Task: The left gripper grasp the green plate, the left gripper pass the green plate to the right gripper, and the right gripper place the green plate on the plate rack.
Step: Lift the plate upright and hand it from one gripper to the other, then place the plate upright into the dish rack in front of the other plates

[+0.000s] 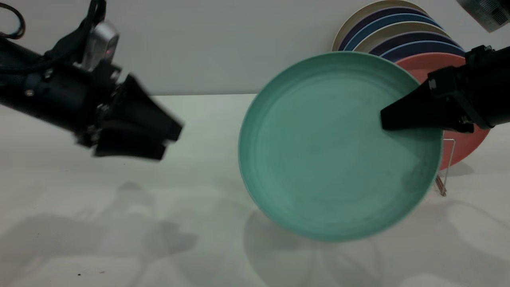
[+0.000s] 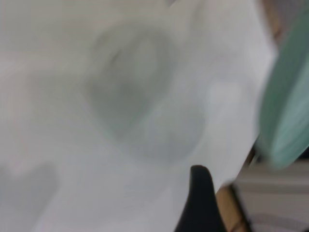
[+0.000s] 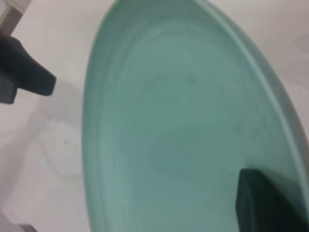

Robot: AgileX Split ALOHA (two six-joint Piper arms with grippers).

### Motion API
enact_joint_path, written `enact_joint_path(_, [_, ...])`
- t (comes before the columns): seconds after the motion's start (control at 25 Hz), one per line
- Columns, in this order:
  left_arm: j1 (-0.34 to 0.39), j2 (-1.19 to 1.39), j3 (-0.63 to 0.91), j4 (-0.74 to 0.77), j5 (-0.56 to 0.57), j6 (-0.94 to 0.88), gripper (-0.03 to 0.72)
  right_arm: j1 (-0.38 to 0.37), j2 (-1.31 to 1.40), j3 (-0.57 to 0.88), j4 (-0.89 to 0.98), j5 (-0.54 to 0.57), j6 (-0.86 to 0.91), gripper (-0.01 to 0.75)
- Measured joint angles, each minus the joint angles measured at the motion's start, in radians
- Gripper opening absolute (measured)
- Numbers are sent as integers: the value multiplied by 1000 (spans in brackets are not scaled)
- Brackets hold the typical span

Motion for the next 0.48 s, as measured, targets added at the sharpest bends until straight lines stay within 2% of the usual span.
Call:
enact_joint_path(0.24, [19,-22,-141,487,12,-441,580,0,-25,-41,-259,-42,-27,82])
enact_joint_path(0.36, [20,-49,-202,648,37,-606,580,0,-80,-67,-441,-58,-9,82])
enact_joint_path(0.48, [20,-79,-238,722,44,-675,580,12,-148,-89,-587,-97,-7,82])
